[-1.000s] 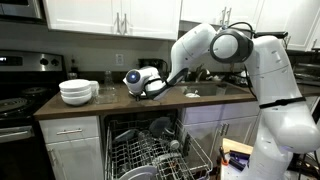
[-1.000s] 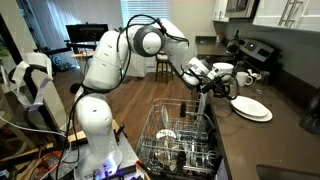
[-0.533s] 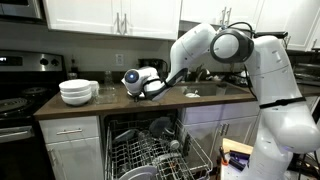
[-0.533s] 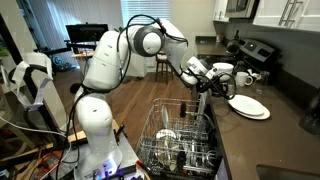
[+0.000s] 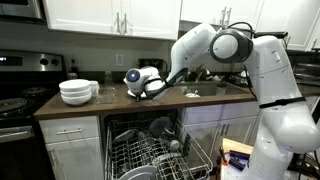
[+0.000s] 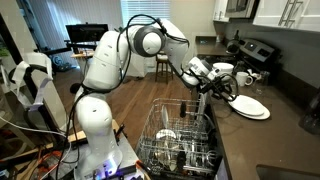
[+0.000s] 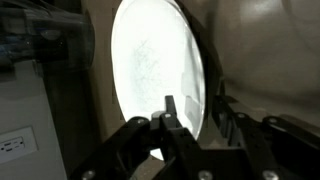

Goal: Take a plate from the counter and put it in dishwasher

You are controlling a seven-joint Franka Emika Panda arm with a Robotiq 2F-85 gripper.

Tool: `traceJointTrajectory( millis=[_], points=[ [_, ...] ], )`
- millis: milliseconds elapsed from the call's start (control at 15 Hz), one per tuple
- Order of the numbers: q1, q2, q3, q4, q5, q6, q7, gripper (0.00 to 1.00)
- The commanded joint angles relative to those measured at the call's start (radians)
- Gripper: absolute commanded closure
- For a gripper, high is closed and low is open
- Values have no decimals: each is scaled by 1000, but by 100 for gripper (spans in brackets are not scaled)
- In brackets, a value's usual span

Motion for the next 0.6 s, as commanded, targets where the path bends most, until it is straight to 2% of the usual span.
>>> traceJointTrajectory(
  millis=[0, 67, 200, 333, 400, 533],
  points=[
    [-12, -10, -5, -3, 8, 7, -16, 84],
    [-10, -14, -7, -6, 5, 5, -14, 92],
    [-3, -22, -9, -10, 3, -7, -11, 97],
    [7, -28, -12, -13, -15, -14, 2, 99],
    [14, -32, -15, -12, -30, -24, 11, 95],
    [29, -40, -23, -12, -73, -44, 44, 95]
  ],
)
